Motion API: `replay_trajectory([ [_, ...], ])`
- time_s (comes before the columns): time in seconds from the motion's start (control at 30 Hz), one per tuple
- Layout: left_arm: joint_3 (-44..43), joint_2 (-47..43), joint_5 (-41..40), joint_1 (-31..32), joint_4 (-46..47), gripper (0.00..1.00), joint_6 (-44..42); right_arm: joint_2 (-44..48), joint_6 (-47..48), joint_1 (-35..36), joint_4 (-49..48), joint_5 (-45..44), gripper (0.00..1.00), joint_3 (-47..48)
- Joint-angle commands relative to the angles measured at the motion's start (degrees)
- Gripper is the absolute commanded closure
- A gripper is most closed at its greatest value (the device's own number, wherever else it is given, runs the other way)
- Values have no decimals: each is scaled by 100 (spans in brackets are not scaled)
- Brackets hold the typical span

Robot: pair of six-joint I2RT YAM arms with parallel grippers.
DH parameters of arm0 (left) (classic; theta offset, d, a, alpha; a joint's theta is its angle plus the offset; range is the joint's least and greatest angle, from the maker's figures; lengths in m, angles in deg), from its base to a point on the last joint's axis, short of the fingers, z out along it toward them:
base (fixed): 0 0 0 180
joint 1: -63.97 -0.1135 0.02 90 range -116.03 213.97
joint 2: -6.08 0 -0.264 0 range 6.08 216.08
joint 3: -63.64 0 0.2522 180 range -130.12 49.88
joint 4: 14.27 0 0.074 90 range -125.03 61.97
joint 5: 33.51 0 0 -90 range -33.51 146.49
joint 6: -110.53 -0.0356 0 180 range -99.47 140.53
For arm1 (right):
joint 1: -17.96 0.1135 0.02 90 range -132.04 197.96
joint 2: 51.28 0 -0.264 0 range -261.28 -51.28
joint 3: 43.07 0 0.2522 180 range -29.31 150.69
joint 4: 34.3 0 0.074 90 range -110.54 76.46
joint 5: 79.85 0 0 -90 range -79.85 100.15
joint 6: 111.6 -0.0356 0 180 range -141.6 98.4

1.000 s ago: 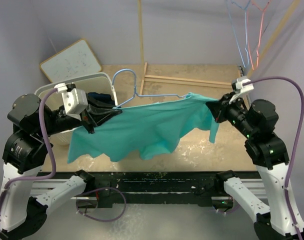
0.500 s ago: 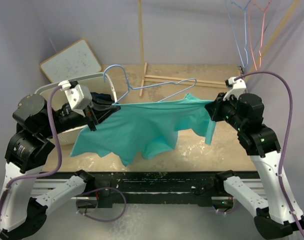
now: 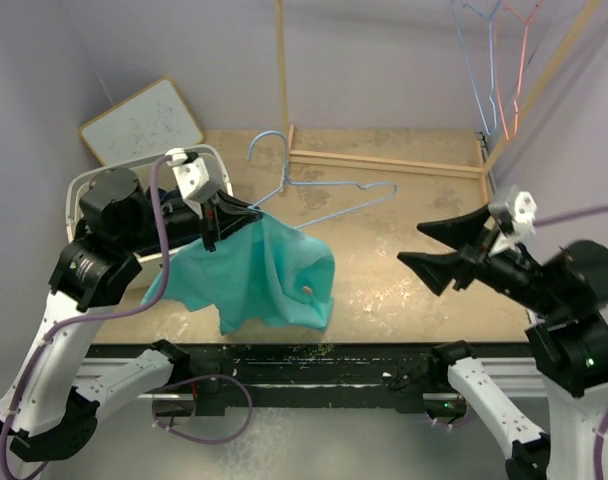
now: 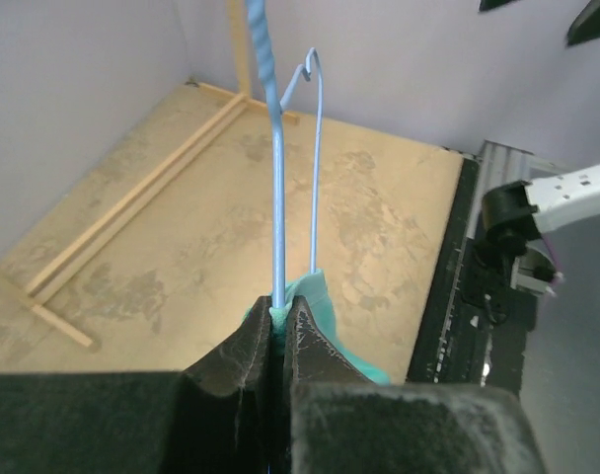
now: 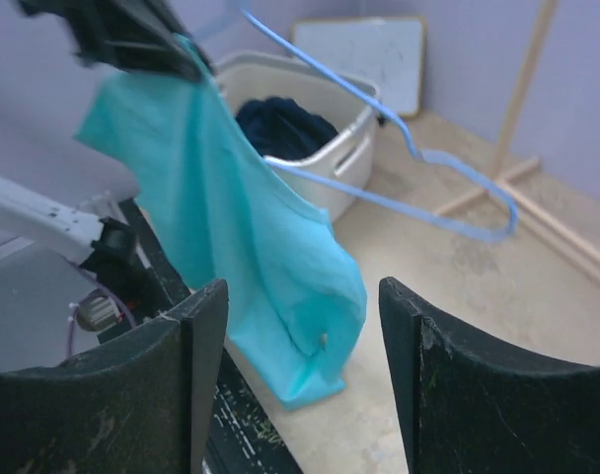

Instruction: Remove the t-shirt from the hanger

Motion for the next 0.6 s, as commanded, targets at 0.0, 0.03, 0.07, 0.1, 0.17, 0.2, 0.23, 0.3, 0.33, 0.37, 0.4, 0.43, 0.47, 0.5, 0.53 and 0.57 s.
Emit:
replay_trajectory([
  [0.0, 85, 179, 1290, -5, 277, 100, -28, 229, 114, -13, -513, 638, 34, 160],
  [0.03, 143, 194, 1566, -2, 278, 100, -53, 172, 173, -12, -475, 639, 34, 162],
  [0.07, 208, 210, 1805, -3, 295, 100, -57, 107, 218, -13, -407, 653, 34, 173],
  [0.1, 269, 213, 2048, -1, 300, 100, -73, 34, 236, -12, -371, 708, 35, 177],
  [0.17, 383, 226, 2516, -2, 346, 100, -75, -69, 284, -11, -415, 720, 35, 188],
  [0.2, 416, 230, 2677, -2, 357, 100, -76, -100, 290, -11, -443, 753, 35, 183],
  [0.23, 452, 233, 2801, -1, 418, 100, -52, -116, 293, -13, -469, 836, 35, 177],
  [0.3, 569, 201, 2907, -2, 650, 100, 87, -129, 240, -11, -567, 948, 35, 100],
  [0.33, 618, 182, 2988, -3, 804, 100, 179, -149, 225, -13, -587, 1004, 35, 46],
  [0.37, 659, 175, 3056, -1, 938, 100, 271, -187, 214, -13, -590, 1114, 35, -7],
  [0.4, 691, 173, 3089, -6, 1096, 100, 365, -228, 204, -13, -597, 1239, 35, -51],
  [0.43, 709, 180, 3097, -3, 1210, 100, 446, -290, 213, -9, -593, 1369, 35, -87],
  [0.47, 713, 203, 3107, -1, 1303, 100, 492, -335, 235, -11, -598, 1510, 36, -120],
  [0.5, 713, 227, 3115, -1, 1397, 100, 544, -368, 245, -12, -592, 1578, 36, -153],
  [0.53, 707, 259, 3126, -1, 1465, 100, 583, -385, 250, -13, -583, 1593, 37, -187],
  [0.57, 705, 288, 3147, -1, 1536, 100, 618, -384, 247, -13, -578, 1573, 37, -214],
])
